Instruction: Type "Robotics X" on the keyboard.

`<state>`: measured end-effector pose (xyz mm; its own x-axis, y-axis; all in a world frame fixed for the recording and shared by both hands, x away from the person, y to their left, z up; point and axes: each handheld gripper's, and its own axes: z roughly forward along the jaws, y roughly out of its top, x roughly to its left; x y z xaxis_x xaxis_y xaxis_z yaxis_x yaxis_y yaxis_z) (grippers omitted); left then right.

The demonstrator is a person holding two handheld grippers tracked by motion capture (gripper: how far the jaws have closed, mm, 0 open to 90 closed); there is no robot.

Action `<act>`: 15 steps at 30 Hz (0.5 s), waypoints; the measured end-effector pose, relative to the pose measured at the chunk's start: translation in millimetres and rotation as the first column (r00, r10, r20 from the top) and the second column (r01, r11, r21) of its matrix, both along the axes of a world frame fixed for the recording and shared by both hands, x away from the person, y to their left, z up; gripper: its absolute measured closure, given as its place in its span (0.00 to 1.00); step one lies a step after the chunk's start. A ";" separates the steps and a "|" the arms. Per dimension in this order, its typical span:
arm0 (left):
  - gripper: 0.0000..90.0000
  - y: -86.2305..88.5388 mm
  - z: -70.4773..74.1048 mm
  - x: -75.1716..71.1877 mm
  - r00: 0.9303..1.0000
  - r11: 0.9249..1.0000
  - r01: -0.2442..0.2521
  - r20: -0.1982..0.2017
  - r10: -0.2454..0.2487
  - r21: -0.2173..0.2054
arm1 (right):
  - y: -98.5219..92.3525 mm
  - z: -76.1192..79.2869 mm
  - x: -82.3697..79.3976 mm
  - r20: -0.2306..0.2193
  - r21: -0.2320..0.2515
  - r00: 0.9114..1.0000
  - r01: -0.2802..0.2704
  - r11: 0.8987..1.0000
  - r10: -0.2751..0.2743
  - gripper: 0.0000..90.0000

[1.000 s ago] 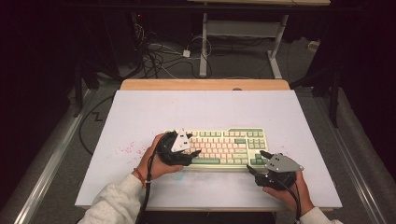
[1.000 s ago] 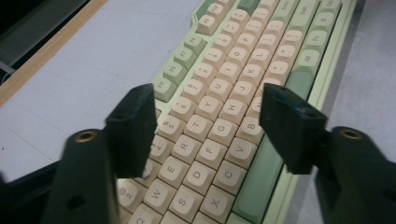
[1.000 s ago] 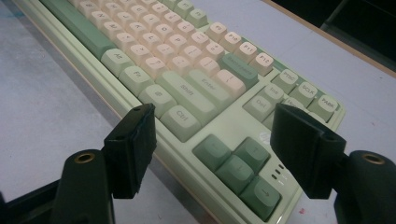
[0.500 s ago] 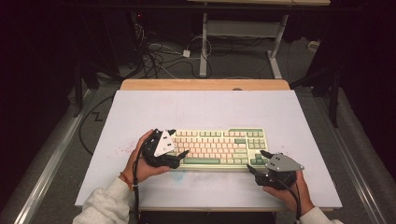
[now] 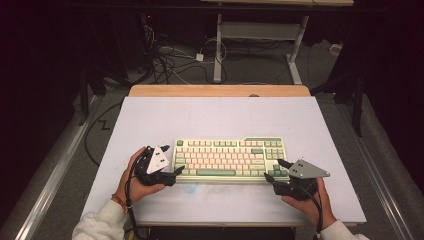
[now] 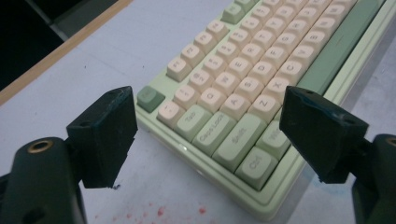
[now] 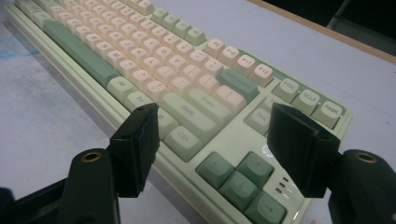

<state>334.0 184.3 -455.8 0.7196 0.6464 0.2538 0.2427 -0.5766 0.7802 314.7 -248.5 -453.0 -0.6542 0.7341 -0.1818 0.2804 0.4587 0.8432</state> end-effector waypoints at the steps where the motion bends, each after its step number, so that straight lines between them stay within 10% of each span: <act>1: 0.20 2.7 -0.7 -1.5 1.000 1.000 -0.002 -0.006 0.002 -0.003 | 1.2 1.0 0.8 -0.009 0.005 1.000 0.003 1.000 -0.003 0.46; 15: 0.20 27.8 -12.8 -18.6 0.996 0.998 -0.054 -0.076 0.052 -0.022 | 40.2 16.6 26.3 -0.047 -0.040 0.994 -0.104 0.994 0.102 0.89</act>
